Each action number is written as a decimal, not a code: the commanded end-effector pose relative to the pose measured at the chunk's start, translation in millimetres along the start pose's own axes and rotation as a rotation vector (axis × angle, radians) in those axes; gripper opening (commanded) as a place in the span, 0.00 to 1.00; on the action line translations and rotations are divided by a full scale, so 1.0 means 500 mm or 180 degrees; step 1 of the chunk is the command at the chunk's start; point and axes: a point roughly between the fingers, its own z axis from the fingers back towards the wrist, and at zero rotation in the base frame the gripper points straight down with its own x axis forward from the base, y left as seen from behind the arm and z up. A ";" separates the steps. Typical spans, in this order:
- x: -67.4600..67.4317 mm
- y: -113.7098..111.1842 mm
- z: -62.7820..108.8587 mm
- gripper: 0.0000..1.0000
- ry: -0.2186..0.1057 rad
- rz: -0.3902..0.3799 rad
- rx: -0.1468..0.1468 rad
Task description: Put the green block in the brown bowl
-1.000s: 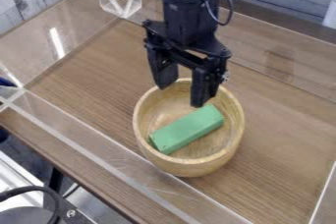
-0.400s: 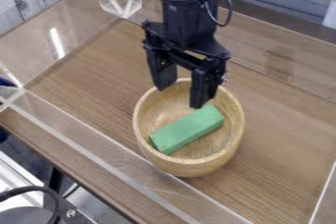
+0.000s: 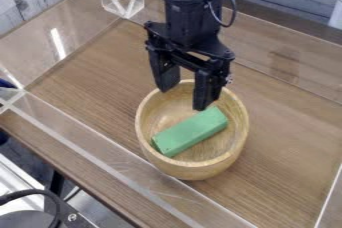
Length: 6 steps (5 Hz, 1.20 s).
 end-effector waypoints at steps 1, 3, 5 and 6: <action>0.005 0.002 0.016 1.00 -0.0096 0.0023 0.0003; 0.006 0.017 0.067 1.00 -0.0222 0.0093 0.0003; 0.023 0.100 0.131 0.00 -0.0423 0.0339 0.0050; 0.037 0.140 0.102 0.00 -0.0364 0.0393 0.0096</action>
